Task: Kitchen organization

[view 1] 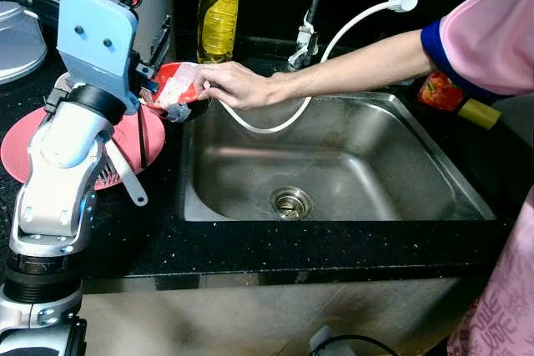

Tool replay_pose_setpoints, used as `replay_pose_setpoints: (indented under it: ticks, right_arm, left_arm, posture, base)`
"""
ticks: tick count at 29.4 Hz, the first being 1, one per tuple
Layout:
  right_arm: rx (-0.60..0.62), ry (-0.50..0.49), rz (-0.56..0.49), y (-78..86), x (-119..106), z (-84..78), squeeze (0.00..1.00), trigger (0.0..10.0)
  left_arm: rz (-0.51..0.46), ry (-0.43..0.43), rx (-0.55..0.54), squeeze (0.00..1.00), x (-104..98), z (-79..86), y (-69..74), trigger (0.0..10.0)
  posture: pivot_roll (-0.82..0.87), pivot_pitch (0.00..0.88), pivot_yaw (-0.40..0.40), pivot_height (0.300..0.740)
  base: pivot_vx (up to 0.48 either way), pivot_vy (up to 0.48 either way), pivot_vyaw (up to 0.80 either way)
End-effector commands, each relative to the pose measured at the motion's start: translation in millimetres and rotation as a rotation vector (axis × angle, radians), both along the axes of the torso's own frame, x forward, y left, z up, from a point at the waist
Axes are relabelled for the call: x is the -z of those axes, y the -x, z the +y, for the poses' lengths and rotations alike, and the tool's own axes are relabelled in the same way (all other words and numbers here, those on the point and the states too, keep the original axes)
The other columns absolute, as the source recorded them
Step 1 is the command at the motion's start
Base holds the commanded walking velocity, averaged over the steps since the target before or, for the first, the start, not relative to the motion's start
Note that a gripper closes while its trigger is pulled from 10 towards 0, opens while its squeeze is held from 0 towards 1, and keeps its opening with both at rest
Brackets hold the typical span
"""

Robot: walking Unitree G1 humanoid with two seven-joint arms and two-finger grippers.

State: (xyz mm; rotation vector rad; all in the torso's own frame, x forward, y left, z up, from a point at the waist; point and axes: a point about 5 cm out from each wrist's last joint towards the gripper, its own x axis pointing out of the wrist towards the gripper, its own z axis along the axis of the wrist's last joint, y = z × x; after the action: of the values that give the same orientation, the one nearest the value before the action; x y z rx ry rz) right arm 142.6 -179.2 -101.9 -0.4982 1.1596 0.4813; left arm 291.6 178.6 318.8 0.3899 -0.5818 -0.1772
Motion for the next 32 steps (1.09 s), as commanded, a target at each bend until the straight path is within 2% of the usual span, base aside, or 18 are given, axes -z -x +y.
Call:
replay_pose_setpoints:
  ticks: [1, 16, 17, 18, 19, 26, 30, 32]
  right_arm:
    - [0.016, 0.004, 0.006, 1.5, 0, -4.9, 0.0, 10.0]
    - [0.004, 0.01, 0.012, 4.6, 1, -5.3, 0.0, 10.0]
    - [0.003, 0.009, 0.015, 6.0, 1, -5.4, 0.0, 10.0]
    - [0.003, 0.009, 0.015, 6.0, 1, -5.4, 0.0, 10.0]
    - [0.002, 0.008, 0.016, 6.6, 2, -5.2, 0.0, 10.0]
    - [-0.005, 0.012, 0.011, 4.6, 1, -6.2, 0.0, 10.0]
    - [-0.025, 0.021, 0.009, 3.9, 0, -8.1, 0.0, 10.0]
    - [-0.018, 0.025, 0.012, 5.3, 1, -10.2, 0.0, 10.0]
  left_arm:
    - [0.003, 0.002, 0.042, 0.0, 2, -7.8, 1.2, 0.0]
    - [0.019, 0.021, 0.042, 0.0, 5, -9.7, -1.1, 0.0]
    - [0.027, 0.022, 0.039, 0.0, 5, -9.5, -1.7, 3.8]
    - [0.027, 0.022, 0.039, 0.0, 5, -9.5, -1.7, 3.8]
    - [0.034, 0.033, 0.034, 0.0, 6, -8.7, -2.4, 10.0]
    - [0.126, 0.117, -0.092, 0.0, 18, 2.9, -13.3, 10.0]
    - [0.142, 0.198, -0.143, 0.0, 12, 8.8, -15.8, 10.0]
    - [0.133, 0.194, -0.172, 0.0, 5, 9.5, -15.9, 10.0]
  posture:
    - [0.24, 0.0, -0.11, 0.74]
    - [0.24, 0.0, -0.104, 0.74]
    - [0.23, 0.0, -0.103, 0.74]
    - [0.23, 0.0, -0.103, 0.74]
    - [0.23, 0.0, -0.103, 0.74]
    - [0.23, 0.0, -0.105, 0.74]
    - [0.23, 0.0, -0.1, 0.74]
    - [0.23, 0.0, -0.1, 0.74]
  base:
    - [0.0, 0.0, 0.0]
    - [0.0, 0.0, 0.0]
    - [0.0, 0.0, 0.0]
    - [0.0, 0.0, 0.0]
    - [0.0, 0.0, 0.0]
    - [0.0, 0.0, 0.0]
    - [0.0, 0.0, 0.0]
    - [0.0, 0.0, 0.0]
